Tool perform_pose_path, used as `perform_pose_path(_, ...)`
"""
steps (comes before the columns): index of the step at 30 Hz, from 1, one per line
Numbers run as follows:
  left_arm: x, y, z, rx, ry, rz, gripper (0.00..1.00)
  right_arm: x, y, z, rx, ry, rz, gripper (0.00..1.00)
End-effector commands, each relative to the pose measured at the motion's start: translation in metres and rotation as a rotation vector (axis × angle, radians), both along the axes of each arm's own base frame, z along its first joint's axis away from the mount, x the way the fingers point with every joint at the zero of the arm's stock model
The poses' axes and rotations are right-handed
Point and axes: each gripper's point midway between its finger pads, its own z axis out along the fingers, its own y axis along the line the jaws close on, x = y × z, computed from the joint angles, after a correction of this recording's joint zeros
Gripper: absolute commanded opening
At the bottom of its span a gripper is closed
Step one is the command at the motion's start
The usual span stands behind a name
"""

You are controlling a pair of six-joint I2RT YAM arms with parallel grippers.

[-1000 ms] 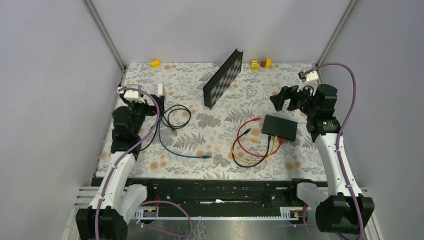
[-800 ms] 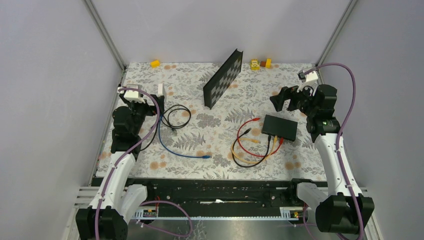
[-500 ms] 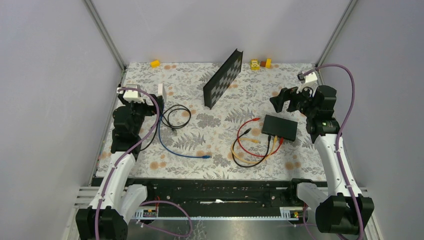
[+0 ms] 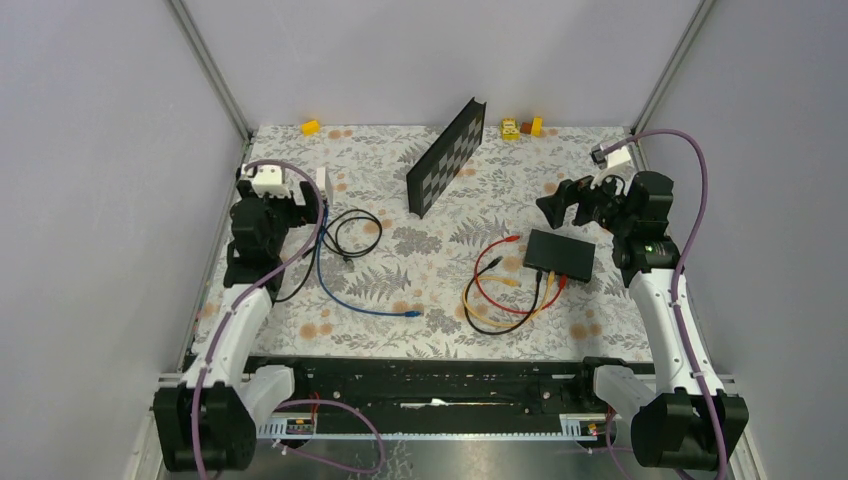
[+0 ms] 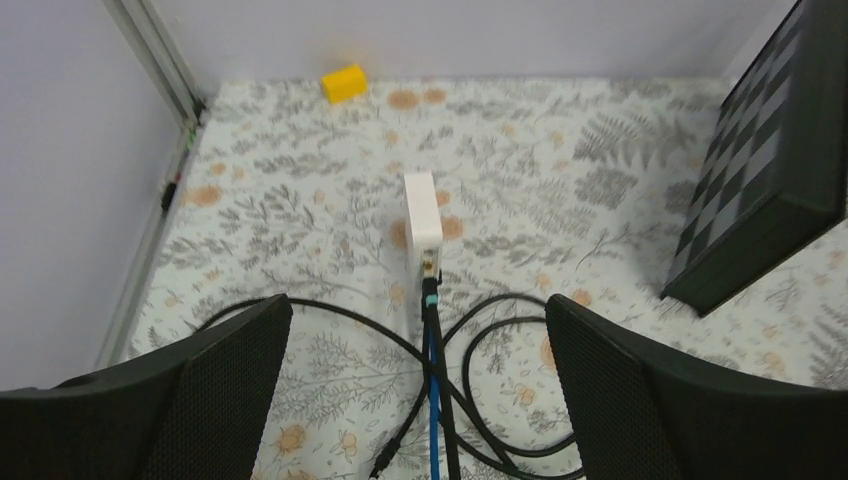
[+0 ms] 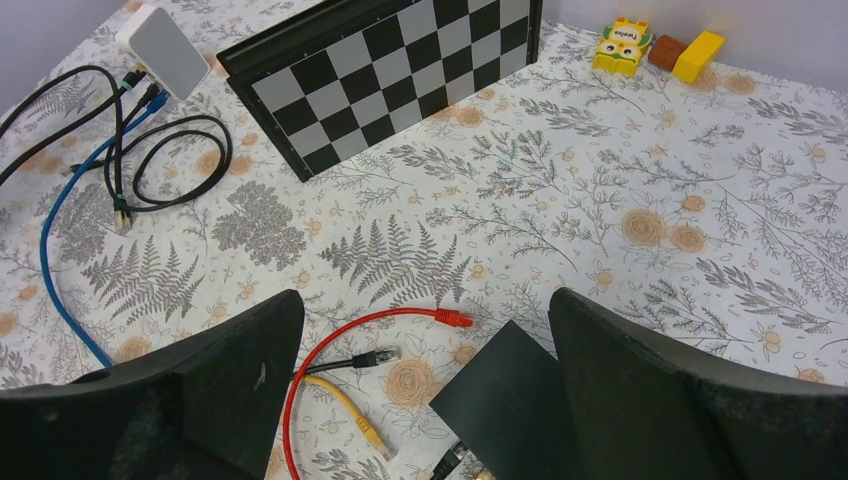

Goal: Pull the plug from the switch port
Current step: Move the switch port to the center of the board.

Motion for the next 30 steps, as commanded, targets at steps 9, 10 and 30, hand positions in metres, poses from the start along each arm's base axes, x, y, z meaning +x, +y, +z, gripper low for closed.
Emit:
perform_pose_path(9,0.103,-0.002,-0.058,-0.092,0.172,0.009,0.93,-0.001,0.007,0.002,-0.029,-0.031,0.062,1.0)
perform_pose_path(10,0.111,-0.002,-0.061,-0.098,0.183,0.014,0.91,-0.001,0.007,0.001,-0.029,-0.028,0.062,1.0)
perform_pose_path(30,0.161,0.001,-0.129,-0.061,0.382,0.048,0.68,-0.001,0.012,-0.009,-0.017,0.001,0.1,1.0)
